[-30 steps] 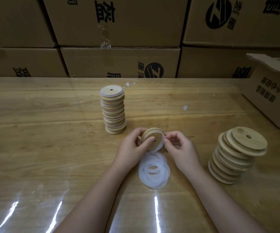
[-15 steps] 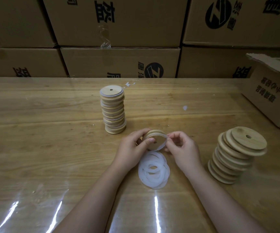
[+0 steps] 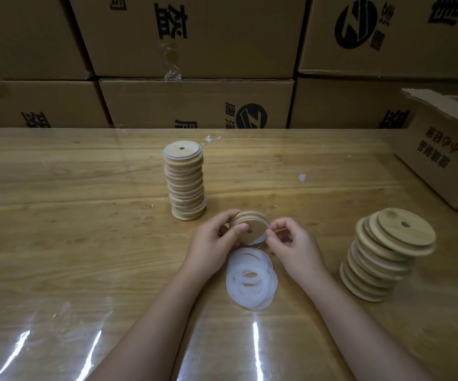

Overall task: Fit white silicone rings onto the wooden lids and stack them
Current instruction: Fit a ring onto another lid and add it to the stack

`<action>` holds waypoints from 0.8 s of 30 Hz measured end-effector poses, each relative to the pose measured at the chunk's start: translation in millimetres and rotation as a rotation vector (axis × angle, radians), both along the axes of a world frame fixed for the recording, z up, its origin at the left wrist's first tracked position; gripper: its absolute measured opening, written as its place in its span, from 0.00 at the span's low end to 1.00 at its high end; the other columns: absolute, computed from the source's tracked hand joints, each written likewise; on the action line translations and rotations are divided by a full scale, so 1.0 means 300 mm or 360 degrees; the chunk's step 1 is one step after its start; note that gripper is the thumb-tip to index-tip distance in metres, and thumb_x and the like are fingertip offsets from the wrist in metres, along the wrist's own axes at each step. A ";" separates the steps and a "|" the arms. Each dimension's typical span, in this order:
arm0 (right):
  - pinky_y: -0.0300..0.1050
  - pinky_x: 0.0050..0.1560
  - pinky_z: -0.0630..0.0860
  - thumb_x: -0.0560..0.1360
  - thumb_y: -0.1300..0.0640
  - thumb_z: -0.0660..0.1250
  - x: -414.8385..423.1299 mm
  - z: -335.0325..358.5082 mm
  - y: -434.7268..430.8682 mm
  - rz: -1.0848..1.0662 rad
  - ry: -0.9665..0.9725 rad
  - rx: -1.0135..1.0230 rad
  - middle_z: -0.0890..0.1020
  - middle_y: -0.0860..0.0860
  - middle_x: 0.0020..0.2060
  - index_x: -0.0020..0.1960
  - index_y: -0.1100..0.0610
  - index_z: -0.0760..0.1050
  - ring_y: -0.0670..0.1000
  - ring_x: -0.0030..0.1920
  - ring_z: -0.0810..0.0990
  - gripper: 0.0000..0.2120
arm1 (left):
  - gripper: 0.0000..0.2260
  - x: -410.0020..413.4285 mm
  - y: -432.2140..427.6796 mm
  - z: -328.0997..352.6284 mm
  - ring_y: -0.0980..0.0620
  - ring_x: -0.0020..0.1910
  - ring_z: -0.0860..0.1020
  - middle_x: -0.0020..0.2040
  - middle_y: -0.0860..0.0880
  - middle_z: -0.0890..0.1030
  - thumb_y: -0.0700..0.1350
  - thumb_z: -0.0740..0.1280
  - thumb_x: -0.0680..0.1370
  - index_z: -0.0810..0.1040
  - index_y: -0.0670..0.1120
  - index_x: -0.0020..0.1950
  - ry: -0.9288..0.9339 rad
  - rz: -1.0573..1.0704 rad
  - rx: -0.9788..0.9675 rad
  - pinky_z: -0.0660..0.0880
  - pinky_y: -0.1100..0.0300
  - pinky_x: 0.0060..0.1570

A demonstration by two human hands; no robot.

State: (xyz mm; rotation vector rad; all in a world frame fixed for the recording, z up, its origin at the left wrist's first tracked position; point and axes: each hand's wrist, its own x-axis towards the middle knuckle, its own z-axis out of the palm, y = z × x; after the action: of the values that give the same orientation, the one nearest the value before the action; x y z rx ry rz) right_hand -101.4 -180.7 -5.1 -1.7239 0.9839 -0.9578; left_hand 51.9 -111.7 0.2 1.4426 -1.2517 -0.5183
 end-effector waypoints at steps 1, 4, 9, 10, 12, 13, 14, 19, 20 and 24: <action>0.38 0.38 0.76 0.72 0.60 0.69 0.002 0.001 0.001 -0.0010 -0.0004 0.0003 0.80 0.47 0.37 0.40 0.50 0.73 0.47 0.38 0.80 0.07 | 0.09 -0.001 0.000 0.002 0.50 0.35 0.78 0.41 0.57 0.81 0.44 0.69 0.75 0.78 0.57 0.52 0.0022 -0.0013 0.0002 0.78 0.52 0.41; 0.38 0.38 0.76 0.71 0.61 0.70 0.001 0.001 0.000 -0.0044 -0.0053 0.0006 0.80 0.48 0.36 0.39 0.50 0.73 0.48 0.37 0.80 0.08 | 0.08 -0.007 0.001 0.005 0.49 0.38 0.80 0.42 0.54 0.82 0.42 0.68 0.76 0.77 0.54 0.51 0.0069 -0.0034 0.0016 0.79 0.46 0.43; 0.35 0.43 0.76 0.72 0.64 0.69 -0.004 -0.002 -0.002 -0.0166 -0.0157 -0.0142 0.81 0.49 0.42 0.41 0.49 0.74 0.47 0.43 0.81 0.11 | 0.06 -0.026 0.006 -0.004 0.59 0.35 0.77 0.40 0.54 0.80 0.48 0.70 0.73 0.75 0.54 0.47 -0.0354 0.0145 0.0116 0.76 0.58 0.38; 0.36 0.45 0.76 0.72 0.64 0.69 -0.004 -0.003 -0.002 -0.0176 -0.0166 -0.0182 0.82 0.48 0.43 0.41 0.48 0.74 0.47 0.44 0.81 0.12 | 0.06 -0.029 0.008 -0.003 0.59 0.35 0.76 0.41 0.55 0.79 0.48 0.70 0.73 0.76 0.55 0.48 -0.0462 0.0198 0.0070 0.74 0.61 0.37; 0.35 0.46 0.76 0.72 0.64 0.70 -0.004 -0.004 -0.001 -0.0182 -0.0180 -0.0239 0.82 0.48 0.43 0.41 0.46 0.75 0.46 0.44 0.81 0.12 | 0.08 -0.032 0.010 0.003 0.59 0.36 0.75 0.43 0.58 0.78 0.47 0.70 0.73 0.77 0.53 0.51 -0.0584 0.0251 -0.0036 0.72 0.64 0.37; 0.34 0.45 0.75 0.71 0.64 0.70 -0.003 -0.004 0.000 -0.0186 -0.0198 -0.0253 0.82 0.48 0.43 0.41 0.46 0.75 0.45 0.43 0.81 0.13 | 0.09 -0.030 0.009 0.005 0.59 0.38 0.75 0.44 0.59 0.77 0.46 0.70 0.73 0.78 0.51 0.53 -0.0627 0.0267 -0.0065 0.72 0.64 0.39; 0.33 0.44 0.75 0.71 0.64 0.70 -0.003 -0.004 0.000 -0.0191 -0.0219 -0.0259 0.82 0.47 0.42 0.40 0.46 0.75 0.45 0.43 0.81 0.13 | 0.10 -0.027 0.008 0.007 0.60 0.40 0.74 0.44 0.59 0.77 0.46 0.70 0.73 0.78 0.50 0.54 -0.0661 0.0280 -0.0080 0.72 0.64 0.41; 0.30 0.43 0.74 0.71 0.66 0.70 -0.004 -0.003 0.001 -0.0194 -0.0254 -0.0295 0.82 0.46 0.42 0.40 0.46 0.76 0.41 0.41 0.81 0.15 | 0.11 -0.015 0.003 0.004 0.63 0.45 0.73 0.46 0.56 0.77 0.41 0.71 0.73 0.79 0.45 0.55 -0.0601 0.0267 -0.0125 0.66 0.77 0.43; 0.30 0.43 0.74 0.71 0.67 0.70 -0.004 -0.003 0.001 -0.0195 -0.0247 -0.0303 0.82 0.46 0.41 0.40 0.46 0.76 0.41 0.41 0.80 0.15 | 0.11 -0.015 0.002 0.002 0.65 0.45 0.73 0.46 0.56 0.77 0.40 0.71 0.73 0.80 0.44 0.56 -0.0575 0.0267 -0.0122 0.66 0.79 0.43; 0.29 0.40 0.74 0.71 0.67 0.69 -0.003 -0.008 -0.002 -0.0206 -0.0234 -0.0300 0.81 0.48 0.40 0.41 0.48 0.76 0.41 0.39 0.80 0.13 | 0.13 -0.009 -0.002 -0.008 0.70 0.45 0.75 0.46 0.58 0.77 0.40 0.72 0.73 0.80 0.44 0.57 -0.0476 0.0260 -0.0109 0.68 0.76 0.46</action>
State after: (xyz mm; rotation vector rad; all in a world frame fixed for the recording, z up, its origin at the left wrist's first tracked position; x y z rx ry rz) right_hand -102.2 -181.3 -7.5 -1.7303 0.9421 -1.2776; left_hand 49.3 -112.2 -2.0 1.5879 -1.3542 -0.1506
